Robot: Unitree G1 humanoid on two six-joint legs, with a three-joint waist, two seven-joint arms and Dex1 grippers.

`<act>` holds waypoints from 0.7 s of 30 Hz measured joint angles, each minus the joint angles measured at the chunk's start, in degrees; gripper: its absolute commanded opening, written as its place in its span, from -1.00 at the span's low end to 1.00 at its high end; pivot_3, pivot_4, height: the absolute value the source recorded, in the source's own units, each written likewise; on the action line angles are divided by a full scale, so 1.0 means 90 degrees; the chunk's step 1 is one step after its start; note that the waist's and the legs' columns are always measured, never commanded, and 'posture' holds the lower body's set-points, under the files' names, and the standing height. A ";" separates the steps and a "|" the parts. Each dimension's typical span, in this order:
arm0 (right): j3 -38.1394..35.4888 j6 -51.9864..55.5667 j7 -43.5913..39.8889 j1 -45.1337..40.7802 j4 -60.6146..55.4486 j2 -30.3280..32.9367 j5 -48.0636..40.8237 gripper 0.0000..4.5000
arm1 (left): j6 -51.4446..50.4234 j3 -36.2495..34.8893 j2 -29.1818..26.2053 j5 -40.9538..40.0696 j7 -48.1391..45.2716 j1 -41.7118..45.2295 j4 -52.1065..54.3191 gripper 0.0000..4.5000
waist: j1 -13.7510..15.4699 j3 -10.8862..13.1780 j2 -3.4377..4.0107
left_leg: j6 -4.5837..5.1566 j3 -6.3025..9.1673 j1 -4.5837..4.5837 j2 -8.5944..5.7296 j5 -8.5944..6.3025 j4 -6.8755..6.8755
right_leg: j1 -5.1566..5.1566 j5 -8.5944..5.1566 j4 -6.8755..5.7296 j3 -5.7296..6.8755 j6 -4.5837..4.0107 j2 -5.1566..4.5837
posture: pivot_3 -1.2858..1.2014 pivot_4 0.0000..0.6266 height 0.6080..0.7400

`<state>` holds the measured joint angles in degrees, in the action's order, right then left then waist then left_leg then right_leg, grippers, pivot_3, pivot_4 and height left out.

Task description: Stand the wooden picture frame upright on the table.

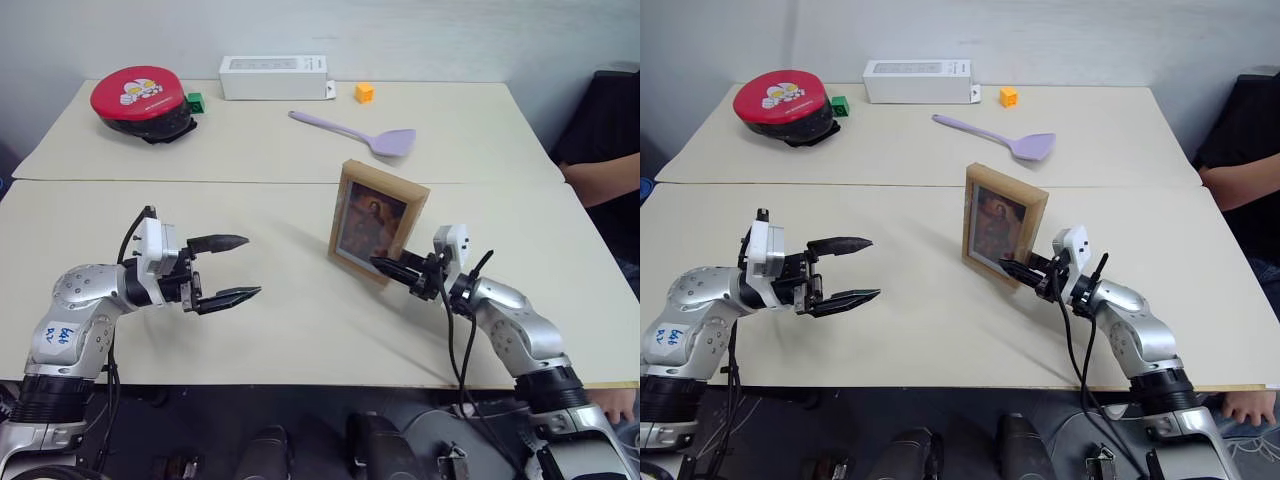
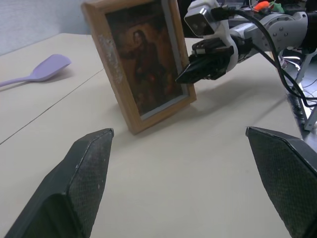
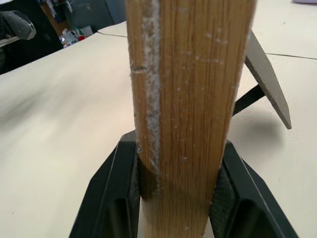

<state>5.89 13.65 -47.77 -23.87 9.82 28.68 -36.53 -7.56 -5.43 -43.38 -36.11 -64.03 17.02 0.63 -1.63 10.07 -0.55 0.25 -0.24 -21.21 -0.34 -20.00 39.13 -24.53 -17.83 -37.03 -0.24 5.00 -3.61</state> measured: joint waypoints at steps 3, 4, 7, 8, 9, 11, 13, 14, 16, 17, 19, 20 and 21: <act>-0.0220 0.0129 -0.0105 -0.0109 0.0386 -0.0316 -0.0024 -0.43 | -0.0038 0.0033 0.0111 0.0085 -0.0004 -0.0005 0.0077 1.00 | -0.0015 0.0000 0.0000 | -0.0001 -0.0002 0.0004 0.0002 0.0001 0.0000 | -0.0001 0.0000 -0.0010 -0.0002 0.0000 0.0004 | 0.03 -0.52 1.00; -0.0302 0.0229 -0.0106 -0.0170 0.0512 -0.0417 -0.0071 -0.43 | -0.0081 0.0032 0.0127 0.0085 -0.0004 -0.0005 0.0105 1.00 | -0.0013 -0.0001 0.0001 | -0.0002 -0.0002 0.0006 0.0002 0.0001 0.0001 | 0.0000 0.0000 -0.0011 -0.0004 0.0000 0.0003 | 0.03 -0.52 1.00; -0.0477 0.0417 -0.0129 -0.0256 0.0685 -0.0548 -0.0076 -0.43 | -0.0174 0.0032 0.0200 0.0092 -0.0004 -0.0005 0.0131 1.00 | 0.0001 -0.0001 0.0002 | -0.0002 -0.0002 0.0007 0.0002 0.0001 0.0002 | 0.0001 0.0000 -0.0014 -0.0004 0.0000 0.0002 | 0.03 -0.52 1.00; -0.0491 0.0392 -0.0175 -0.0256 0.0693 -0.0547 -0.0012 -0.43 | -0.0195 0.0029 0.0200 0.0105 -0.0006 -0.0007 0.0129 1.00 | 0.0001 -0.0002 0.0001 | -0.0002 -0.0002 0.0007 0.0002 0.0001 0.0002 | 0.0001 0.0000 -0.0012 -0.0003 0.0000 0.0002 | 0.03 -0.52 1.00; -0.0491 0.0327 -0.0218 -0.0254 0.0694 -0.0545 0.0081 -0.43 | -0.0197 0.0017 0.0201 0.0124 -0.0006 -0.0007 0.0128 1.00 | 0.0002 -0.0002 0.0001 | -0.0002 -0.0002 0.0007 0.0002 0.0001 0.0002 | 0.0001 0.0000 -0.0012 -0.0004 0.0000 0.0001 | 0.03 -0.52 1.00; -0.0487 0.0204 -0.0289 -0.0245 0.0694 -0.0545 0.0245 -0.43 | -0.0196 -0.0026 0.0201 0.0164 -0.0022 -0.0007 0.0124 1.00 | 0.0003 -0.0002 0.0001 | -0.0002 -0.0002 0.0007 0.0002 0.0001 0.0002 | 0.0001 0.0000 -0.0010 -0.0003 0.0000 0.0001 | 0.03 -0.52 1.00; -0.0443 -0.0158 -0.0334 -0.0223 0.0710 -0.0552 0.0511 -0.43 | -0.0188 -0.0031 0.0206 0.0216 -0.0052 -0.0006 0.0106 1.00 | 0.0005 -0.0003 0.0001 | -0.0002 -0.0002 0.0007 0.0001 0.0001 0.0002 | 0.0001 0.0000 -0.0007 -0.0003 0.0000 0.0001 | 0.03 -0.52 1.00; -0.0439 -0.0277 -0.0337 -0.0215 0.0718 -0.0574 0.0604 -0.43 | -0.0184 -0.0031 0.0218 0.0258 -0.0055 -0.0006 0.0091 1.00 | 0.0006 -0.0003 0.0002 | -0.0002 -0.0002 0.0007 0.0001 0.0001 0.0002 | 0.0002 0.0000 -0.0008 -0.0003 0.0000 0.0001 | 0.03 -0.52 1.00; -0.0476 -0.0256 -0.0315 -0.0217 0.0756 -0.0635 0.0639 -0.43 | -0.0183 -0.0031 0.0230 0.0305 -0.0060 -0.0006 0.0075 1.00 | 0.0009 -0.0003 0.0001 | -0.0003 -0.0001 0.0007 0.0000 0.0002 0.0003 | 0.0002 0.0000 -0.0009 -0.0003 0.0001 0.0001 | 0.03 -0.52 1.00; -0.0506 -0.0205 -0.0315 -0.0219 0.0759 -0.0646 0.0625 -0.18 | -0.0198 -0.0033 0.0228 0.0306 -0.0080 -0.0006 0.0076 1.00 | 0.0010 -0.0003 0.0001 | -0.0003 -0.0001 0.0007 0.0000 0.0002 0.0003 | 0.0002 0.0000 -0.0011 -0.0003 0.0001 0.0000 | 0.03 -0.52 1.00; -0.0538 -0.0046 -0.0264 -0.0216 0.0820 -0.0616 0.0711 0.02 | -0.0293 -0.0034 0.0189 0.0296 -0.0232 -0.0027 0.0087 1.00 | 0.0012 -0.0004 0.0000 | -0.0003 0.0001 0.0004 0.0000 0.0002 0.0003 | 0.0002 0.0000 -0.0011 0.0000 0.0001 0.0000 | 0.03 -0.52 1.00; -0.0551 -0.0003 -0.0221 -0.0179 0.0882 -0.0596 0.0785 0.16 | -0.0341 -0.0041 0.0156 0.0296 -0.0281 -0.0090 0.0091 1.00 | 0.0009 -0.0004 0.0001 | -0.0003 0.0001 0.0003 0.0001 0.0001 0.0002 | 0.0001 0.0000 -0.0013 -0.0001 0.0001 0.0000 | 0.03 -0.52 1.00; -0.0592 0.0011 -0.0167 -0.0150 0.0970 -0.0596 0.0851 0.36 | -0.0378 -0.0042 0.0106 0.0297 -0.0338 -0.0174 0.0090 1.00 | 0.0004 -0.0003 0.0001 | -0.0003 0.0001 0.0000 0.0001 0.0001 -0.0001 | -0.0002 0.0000 -0.0016 -0.0001 0.0001 0.0000 | 0.03 -0.52 1.00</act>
<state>0.56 13.74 -49.28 -25.22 18.55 23.32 -28.87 -10.96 -5.81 -42.43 -33.43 -67.08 15.46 1.44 -1.60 10.04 -0.54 0.23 -0.23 -21.21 -0.33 -19.99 39.13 -24.55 -17.83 -37.17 -0.26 5.01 -3.61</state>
